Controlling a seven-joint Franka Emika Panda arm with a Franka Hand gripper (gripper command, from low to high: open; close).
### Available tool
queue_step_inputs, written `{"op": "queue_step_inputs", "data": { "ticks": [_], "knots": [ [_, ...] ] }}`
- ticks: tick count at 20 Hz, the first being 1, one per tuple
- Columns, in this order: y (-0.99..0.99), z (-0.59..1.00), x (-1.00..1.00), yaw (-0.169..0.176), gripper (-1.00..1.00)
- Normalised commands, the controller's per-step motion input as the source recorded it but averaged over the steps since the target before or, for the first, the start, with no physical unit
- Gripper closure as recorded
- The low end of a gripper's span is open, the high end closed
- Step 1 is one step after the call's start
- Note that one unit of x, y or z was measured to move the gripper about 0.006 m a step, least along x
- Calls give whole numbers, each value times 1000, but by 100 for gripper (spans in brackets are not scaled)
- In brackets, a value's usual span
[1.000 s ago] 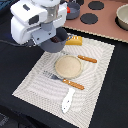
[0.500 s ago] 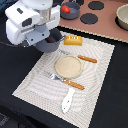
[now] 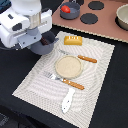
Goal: Interact with the objects in diverse but meaningful ways.
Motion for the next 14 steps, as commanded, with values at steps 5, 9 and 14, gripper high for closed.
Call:
{"op": "queue_step_inputs", "data": {
  "ticks": [5, 9, 14],
  "knots": [
    [-93, -101, -257, 2, 100],
    [-73, -184, -269, 13, 100],
    [-118, -369, -343, 11, 100]
  ]
}}
